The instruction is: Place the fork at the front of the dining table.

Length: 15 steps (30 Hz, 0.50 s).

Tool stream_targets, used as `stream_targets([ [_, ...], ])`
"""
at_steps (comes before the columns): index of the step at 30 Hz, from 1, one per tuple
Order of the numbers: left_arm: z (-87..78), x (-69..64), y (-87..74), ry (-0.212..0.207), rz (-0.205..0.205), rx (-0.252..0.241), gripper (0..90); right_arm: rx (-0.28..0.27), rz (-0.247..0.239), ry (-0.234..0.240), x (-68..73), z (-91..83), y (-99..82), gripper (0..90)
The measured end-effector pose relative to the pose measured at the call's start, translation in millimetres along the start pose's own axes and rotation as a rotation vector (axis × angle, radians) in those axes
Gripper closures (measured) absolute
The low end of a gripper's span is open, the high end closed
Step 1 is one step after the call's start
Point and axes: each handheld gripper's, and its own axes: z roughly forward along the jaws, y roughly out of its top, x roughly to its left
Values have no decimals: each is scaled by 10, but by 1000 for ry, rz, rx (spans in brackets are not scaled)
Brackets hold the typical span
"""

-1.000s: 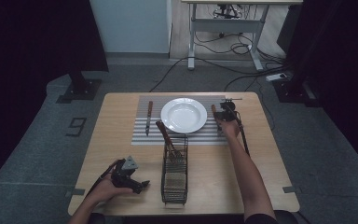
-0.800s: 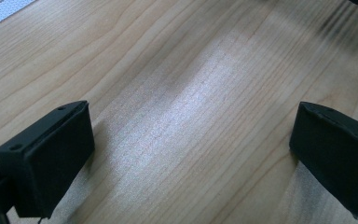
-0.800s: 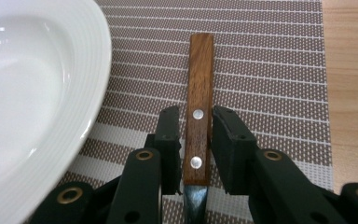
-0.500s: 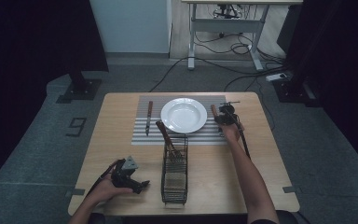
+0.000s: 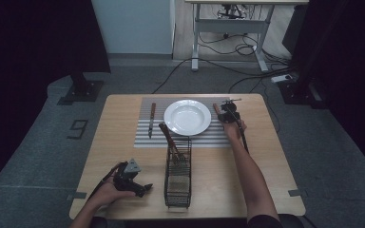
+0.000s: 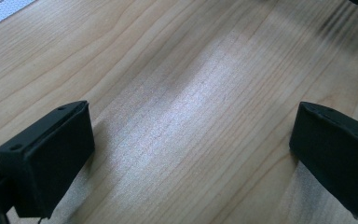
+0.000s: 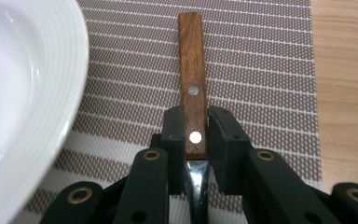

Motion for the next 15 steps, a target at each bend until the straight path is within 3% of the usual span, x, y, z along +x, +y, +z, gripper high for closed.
stream_targets([
  [6,1,1,0,-1,1,0,0,-1,24,10,0,45,43,746],
  [8,1,1,0,-1,1,0,0,-4,33,7,2,40,39,663],
  [15,1,1,0,-1,2,0,0,-44,60,39,-39,-141,-6,608],
])
